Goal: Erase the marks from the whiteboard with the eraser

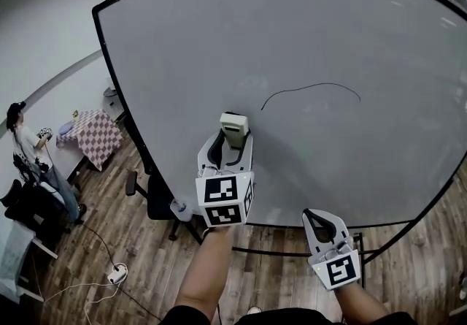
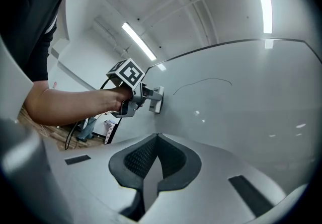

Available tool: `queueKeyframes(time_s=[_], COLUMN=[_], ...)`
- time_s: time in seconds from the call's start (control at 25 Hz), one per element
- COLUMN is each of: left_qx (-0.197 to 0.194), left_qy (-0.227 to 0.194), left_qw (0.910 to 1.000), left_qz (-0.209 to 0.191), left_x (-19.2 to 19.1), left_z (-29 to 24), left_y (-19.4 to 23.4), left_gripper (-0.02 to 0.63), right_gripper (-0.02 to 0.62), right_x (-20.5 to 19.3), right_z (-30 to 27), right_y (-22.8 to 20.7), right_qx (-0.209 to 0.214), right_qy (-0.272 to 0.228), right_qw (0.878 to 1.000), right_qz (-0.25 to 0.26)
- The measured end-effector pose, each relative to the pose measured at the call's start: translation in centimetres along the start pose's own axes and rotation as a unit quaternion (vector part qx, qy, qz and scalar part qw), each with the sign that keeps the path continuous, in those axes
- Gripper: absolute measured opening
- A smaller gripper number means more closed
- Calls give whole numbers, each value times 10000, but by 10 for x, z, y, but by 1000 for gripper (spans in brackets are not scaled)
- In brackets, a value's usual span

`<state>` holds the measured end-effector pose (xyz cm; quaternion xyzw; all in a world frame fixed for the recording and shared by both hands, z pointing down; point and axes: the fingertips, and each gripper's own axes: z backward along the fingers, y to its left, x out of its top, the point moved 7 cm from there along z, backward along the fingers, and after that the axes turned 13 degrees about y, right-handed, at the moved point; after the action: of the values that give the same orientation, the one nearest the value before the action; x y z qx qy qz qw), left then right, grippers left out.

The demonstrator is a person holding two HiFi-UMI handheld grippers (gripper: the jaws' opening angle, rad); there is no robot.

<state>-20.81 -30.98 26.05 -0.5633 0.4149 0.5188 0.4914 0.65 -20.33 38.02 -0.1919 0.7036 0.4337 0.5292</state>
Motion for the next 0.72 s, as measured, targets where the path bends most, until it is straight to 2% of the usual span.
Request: queueKeyframes(time_s=[0.4,0.56,0.72], left_qx=[393,368,264], left_qy=[128,86,50], left_qw=[9989,9982,9962], left_qz=[240,471,832], left_x=[15,27,30], left_z=[-17,-15,-15], left_y=[-2,-3,-4], left_gripper=[239,238,238], right_gripper=[18,18,18], right_x=[12,16,23], right_z=[2,9,12], right_y=[-35,-46,-49], right_qx=[-50,-123,-101], right_qy=[-312,-180,-327], right_qw=[9995,9996,9993], right_qz=[-97,-164,-162])
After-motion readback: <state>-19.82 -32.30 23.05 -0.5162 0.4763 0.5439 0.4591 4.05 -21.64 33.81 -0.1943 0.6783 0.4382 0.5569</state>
